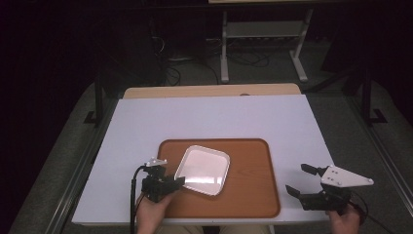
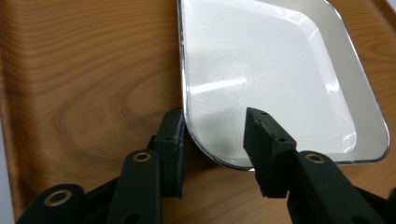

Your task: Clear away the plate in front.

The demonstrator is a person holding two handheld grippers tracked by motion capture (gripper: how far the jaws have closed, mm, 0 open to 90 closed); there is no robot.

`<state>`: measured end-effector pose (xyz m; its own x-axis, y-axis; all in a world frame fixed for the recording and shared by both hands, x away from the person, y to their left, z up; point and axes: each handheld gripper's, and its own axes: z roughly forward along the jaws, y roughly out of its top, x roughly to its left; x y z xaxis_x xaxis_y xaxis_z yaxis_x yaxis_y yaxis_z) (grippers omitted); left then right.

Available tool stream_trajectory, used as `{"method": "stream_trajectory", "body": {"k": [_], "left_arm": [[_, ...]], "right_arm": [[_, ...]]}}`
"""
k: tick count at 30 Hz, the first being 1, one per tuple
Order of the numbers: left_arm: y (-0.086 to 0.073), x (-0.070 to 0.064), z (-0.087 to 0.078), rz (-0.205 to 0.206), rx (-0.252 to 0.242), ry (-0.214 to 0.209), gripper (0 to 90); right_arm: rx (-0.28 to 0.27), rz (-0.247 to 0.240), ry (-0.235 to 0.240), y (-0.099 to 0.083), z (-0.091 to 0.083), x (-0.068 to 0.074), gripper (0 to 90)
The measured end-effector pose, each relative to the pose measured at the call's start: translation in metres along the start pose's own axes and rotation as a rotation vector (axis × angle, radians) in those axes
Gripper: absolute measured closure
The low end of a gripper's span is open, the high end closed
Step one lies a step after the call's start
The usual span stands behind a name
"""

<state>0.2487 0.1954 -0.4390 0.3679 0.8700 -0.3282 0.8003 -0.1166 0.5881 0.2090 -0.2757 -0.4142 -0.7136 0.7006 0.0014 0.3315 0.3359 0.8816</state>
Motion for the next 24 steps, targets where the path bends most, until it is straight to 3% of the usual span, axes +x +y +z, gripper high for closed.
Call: {"method": "stream_trajectory", "body": {"k": [24], "left_arm": [[-0.015,-0.013,-0.004,-0.01,0.0,-0.071,54.4]], "right_arm": [[0.0,-0.004,0.0,0.0,0.001,0.0,13.0]]}}
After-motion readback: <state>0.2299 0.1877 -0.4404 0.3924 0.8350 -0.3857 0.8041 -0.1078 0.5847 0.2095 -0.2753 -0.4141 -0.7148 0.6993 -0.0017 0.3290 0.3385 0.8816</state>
